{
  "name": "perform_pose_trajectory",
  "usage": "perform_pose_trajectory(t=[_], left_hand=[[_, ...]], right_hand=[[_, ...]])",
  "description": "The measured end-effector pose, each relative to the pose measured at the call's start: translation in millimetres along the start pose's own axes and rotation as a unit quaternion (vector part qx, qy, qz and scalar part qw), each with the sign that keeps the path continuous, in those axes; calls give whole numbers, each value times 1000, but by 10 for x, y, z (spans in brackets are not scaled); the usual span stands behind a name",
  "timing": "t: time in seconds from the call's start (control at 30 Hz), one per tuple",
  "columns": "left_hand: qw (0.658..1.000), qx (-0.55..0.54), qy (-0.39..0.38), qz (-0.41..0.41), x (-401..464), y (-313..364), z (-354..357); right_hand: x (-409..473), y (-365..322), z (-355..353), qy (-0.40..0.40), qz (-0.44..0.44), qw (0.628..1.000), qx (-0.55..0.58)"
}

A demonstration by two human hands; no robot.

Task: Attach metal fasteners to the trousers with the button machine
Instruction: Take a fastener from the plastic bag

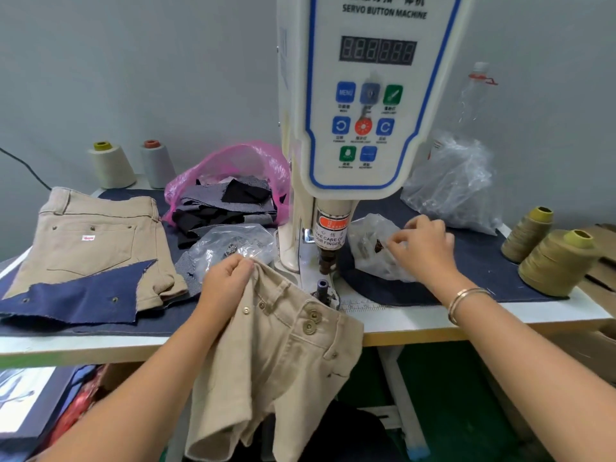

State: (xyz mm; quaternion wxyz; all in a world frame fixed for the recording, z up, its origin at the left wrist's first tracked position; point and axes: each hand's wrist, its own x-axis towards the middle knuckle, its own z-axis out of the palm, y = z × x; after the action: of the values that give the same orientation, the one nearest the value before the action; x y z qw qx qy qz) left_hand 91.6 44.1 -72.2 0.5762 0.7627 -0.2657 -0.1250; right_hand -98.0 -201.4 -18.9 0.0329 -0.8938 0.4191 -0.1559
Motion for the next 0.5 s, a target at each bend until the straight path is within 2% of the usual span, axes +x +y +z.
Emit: perform_pose_trajectory(t=[0.07,0.17,0.5], left_hand=[[1000,15,11,11,-11,-27,22],[999,29,21,18,-3,-48,20],[997,60,24,37,19,-81,41]], right_hand=[[113,-30,118,-37,-48,990,-126],[223,-143,297,-35,-82,974,-208],[315,-359,401,-21,-109,951,-290]])
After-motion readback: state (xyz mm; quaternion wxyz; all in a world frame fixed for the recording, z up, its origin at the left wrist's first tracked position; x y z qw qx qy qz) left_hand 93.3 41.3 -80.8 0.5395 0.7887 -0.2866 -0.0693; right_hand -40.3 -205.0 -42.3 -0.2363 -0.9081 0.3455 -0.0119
